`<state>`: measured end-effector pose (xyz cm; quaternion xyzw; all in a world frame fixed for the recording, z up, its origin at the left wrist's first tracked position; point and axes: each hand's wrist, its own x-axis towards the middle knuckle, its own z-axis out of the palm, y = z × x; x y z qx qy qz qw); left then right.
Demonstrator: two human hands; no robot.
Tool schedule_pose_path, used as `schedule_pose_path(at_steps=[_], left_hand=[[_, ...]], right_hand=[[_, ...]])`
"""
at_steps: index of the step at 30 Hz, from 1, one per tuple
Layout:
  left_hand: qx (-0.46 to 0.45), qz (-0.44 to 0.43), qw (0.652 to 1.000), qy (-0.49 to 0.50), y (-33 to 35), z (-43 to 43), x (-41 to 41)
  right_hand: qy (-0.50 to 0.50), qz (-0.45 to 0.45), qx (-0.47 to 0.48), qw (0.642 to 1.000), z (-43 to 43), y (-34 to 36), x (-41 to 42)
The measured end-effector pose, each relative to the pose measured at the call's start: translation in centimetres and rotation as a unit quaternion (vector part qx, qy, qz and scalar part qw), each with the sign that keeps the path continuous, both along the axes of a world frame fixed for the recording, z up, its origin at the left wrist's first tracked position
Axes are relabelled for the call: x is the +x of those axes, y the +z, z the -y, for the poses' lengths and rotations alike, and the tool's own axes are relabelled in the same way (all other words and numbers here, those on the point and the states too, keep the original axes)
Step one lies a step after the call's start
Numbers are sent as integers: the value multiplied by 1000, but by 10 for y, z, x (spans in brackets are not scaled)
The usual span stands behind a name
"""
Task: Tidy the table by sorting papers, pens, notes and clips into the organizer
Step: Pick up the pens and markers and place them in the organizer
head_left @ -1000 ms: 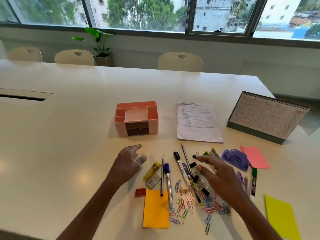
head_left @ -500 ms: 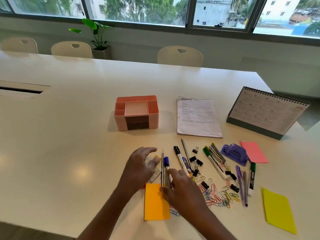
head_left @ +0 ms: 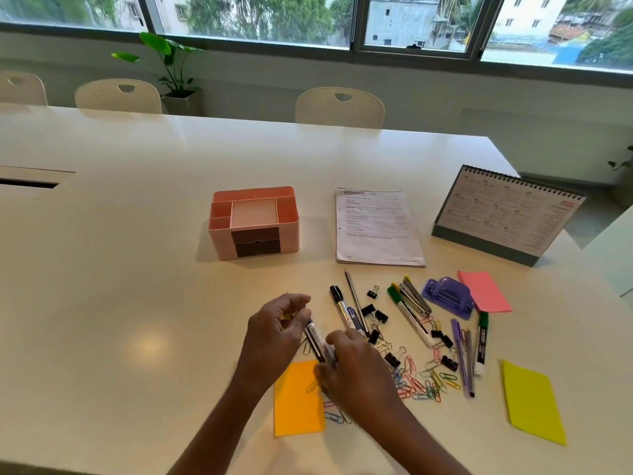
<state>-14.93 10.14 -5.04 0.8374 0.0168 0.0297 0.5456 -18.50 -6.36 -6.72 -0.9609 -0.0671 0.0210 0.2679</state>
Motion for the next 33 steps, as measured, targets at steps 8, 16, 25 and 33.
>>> schedule_pose_path(at_steps=[8, 16, 25, 33], left_hand=[[-73, -39, 996, 46, 1, 0, -4], [-291, -139, 946, 22, 3, 26, -7], [-282, -143, 948, 28, 2, 28, -2], [-287, -164, 944, 18, 0, 28, -5]], right_hand=[[-22, 4, 42, 999, 8, -6, 6], [12, 66, 162, 984, 9, 9, 9], [-59, 105, -12, 993, 28, 3, 22], [-59, 85, -114, 988, 26, -1, 18]])
